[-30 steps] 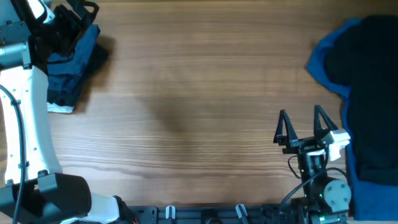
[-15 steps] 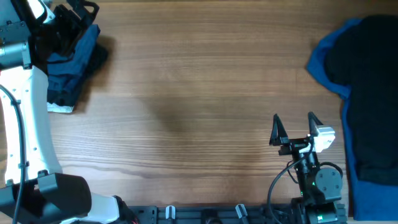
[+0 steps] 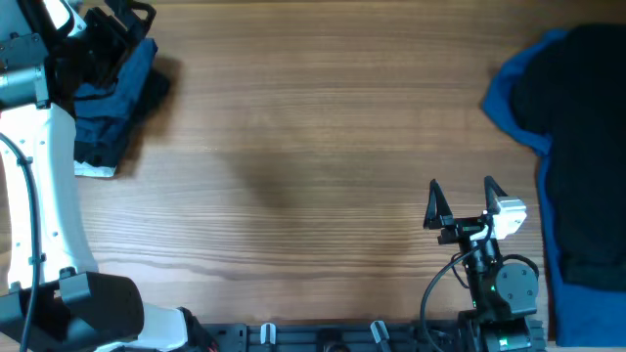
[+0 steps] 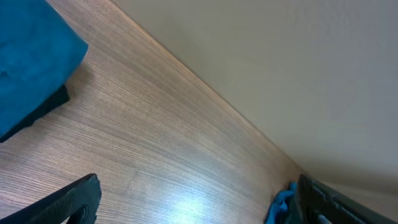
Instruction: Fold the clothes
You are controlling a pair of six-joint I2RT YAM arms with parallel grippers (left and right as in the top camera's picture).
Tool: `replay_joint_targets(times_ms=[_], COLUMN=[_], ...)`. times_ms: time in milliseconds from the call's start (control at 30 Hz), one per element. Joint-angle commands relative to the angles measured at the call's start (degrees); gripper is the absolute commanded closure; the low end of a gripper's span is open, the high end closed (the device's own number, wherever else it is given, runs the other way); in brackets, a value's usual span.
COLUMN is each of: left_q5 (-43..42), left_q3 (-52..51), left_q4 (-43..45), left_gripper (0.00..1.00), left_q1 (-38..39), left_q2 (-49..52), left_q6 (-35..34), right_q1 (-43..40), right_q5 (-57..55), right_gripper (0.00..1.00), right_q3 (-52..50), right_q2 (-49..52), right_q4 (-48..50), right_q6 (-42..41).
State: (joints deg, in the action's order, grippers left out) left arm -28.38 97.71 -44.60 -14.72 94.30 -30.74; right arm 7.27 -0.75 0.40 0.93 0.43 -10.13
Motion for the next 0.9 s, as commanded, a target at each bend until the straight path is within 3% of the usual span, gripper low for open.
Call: replay_joint_targets(times_ms=[0,267,367,533,633,867], left_q5=[-0.1,-0.1,-0.1,6.9,10.1,19.5], left_q3=[-0.2,-0.2,-0.2,-2.4,-10.3,-41.6], left_q4=[0.2,0.2,0.2,-1.2,-1.1,-1.1], left_gripper=[0.00,0.00,0.00,0.00,0.00,0.00], left_q1=[0.0,1.6,6.4,15.6,18.3,18.3], left_q2=[0.5,-7.6,-16.7,-31.6,-43.1,-70.3], left_q6=[0.5,0.5,0.5,0.5,0.5,0.5], right_q1=[-0.4,-0.4,-0.4,-0.4,-0.4,-0.4], right_q5=[-0.8,-0.8,-0.8,-0.8,-0.8,-0.8], right_gripper=[0.00,0.00,0.00,0.00,0.00,0.01], right_q3=[-0.1,-0.1,-0.1,-0.1,-0.1,-0.1], right_q2=[-0.5,-0.5,-0.5,-0.5,-0.5,-0.5], right_q4=[0.2,0.2,0.2,0.2,0.2,0.2], right_q6=[1.0,1.0,1.0,1.0,1.0,1.0])
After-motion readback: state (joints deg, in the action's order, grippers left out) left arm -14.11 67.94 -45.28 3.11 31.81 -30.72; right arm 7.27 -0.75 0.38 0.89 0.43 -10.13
